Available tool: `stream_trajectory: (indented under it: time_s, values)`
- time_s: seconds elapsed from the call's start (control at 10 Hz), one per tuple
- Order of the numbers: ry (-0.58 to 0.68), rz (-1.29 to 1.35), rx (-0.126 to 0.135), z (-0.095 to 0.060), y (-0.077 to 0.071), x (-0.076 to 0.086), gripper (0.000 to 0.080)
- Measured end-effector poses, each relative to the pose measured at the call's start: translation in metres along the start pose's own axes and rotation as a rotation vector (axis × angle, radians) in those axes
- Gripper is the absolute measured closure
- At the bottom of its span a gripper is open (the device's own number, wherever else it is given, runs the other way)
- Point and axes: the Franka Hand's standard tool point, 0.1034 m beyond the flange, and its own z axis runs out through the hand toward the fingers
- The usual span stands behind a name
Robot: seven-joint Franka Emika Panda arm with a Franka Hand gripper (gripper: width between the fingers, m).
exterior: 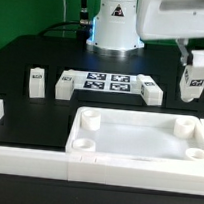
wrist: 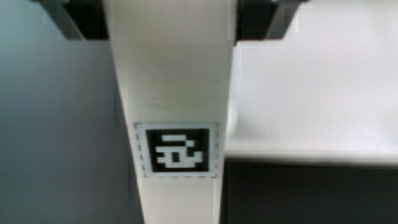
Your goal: Assemble desk
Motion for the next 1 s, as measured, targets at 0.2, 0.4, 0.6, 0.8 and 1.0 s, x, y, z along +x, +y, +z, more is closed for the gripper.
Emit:
stream_trajectory:
  time_s: [0.2,0.4,0.6,0.8,1.0]
  values:
    - [0.151,-0.009,0.003,-0.005,-0.004,0.009,0.0509]
    - [0.295,-0.014,0.006,-0.002,-0.004,0.011,0.0509]
    - [0.265,-0.030,0.001,-0.017,-0.004,0.011,0.0509]
    - [0.298,-0.049,-0.004,-0.038,0.002,0.027,0.0509]
    - [0.299,-0.058,-0.004,-0.037,0.001,0.030,0.0509]
